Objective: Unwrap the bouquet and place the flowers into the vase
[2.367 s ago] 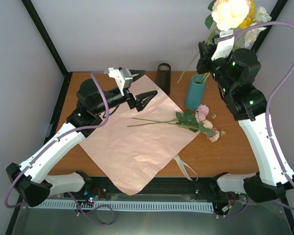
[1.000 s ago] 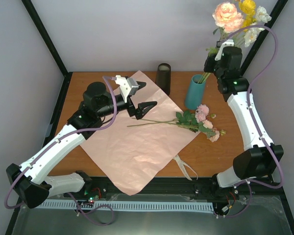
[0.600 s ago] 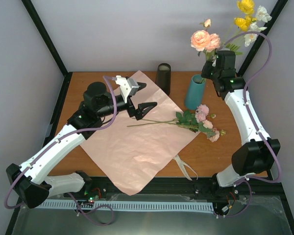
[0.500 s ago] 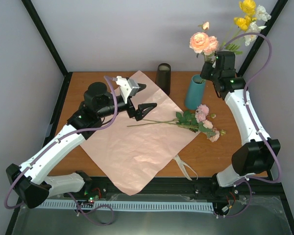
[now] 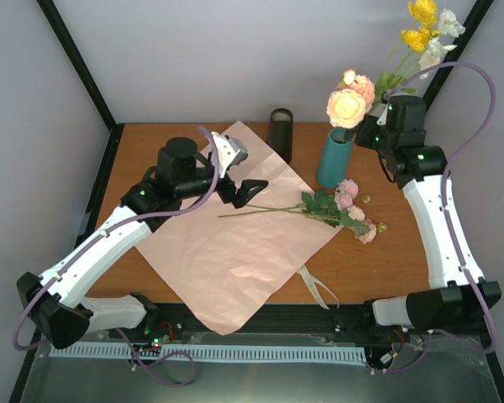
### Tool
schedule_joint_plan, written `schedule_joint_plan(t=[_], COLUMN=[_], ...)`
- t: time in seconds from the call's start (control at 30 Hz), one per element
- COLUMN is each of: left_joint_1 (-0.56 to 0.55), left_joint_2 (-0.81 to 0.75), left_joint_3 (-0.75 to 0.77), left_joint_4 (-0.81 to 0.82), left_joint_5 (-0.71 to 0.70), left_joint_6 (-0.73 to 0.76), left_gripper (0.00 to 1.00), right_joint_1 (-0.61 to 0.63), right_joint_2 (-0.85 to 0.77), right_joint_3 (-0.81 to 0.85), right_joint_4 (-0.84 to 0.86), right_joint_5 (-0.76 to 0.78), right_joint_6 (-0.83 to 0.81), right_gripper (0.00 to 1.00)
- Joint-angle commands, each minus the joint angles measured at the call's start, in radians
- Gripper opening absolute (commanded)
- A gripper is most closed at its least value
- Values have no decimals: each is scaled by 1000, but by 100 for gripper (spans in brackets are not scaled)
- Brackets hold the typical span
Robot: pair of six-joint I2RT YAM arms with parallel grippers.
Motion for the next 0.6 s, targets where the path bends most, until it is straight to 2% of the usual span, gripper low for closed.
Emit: schedule_joint_plan(t=[0.0,0.13,0.33,0.57], left_joint_1=[-8,-8,-8,-7], left_joint_2=[39,89,152,105], left_joint_3=[49,65,79,-6], left_joint_4=[-82,-131,-196,-138], left_joint_5=[-37,-43,-5,54], left_joint_6=[72,150,213,122], left_gripper=[99,99,96,92], right_joint_1=[-6,-6,-6,-6], right_joint_2=[-76,-149,-257,-208], right_joint_3=[-11,-28,-85,-96], right_joint_4=[-78,-132,-169,-103], right_joint_5=[-63,-99,-67,-64], right_joint_6=[-12,-18,-4,6], right_gripper=[100,100,100,100])
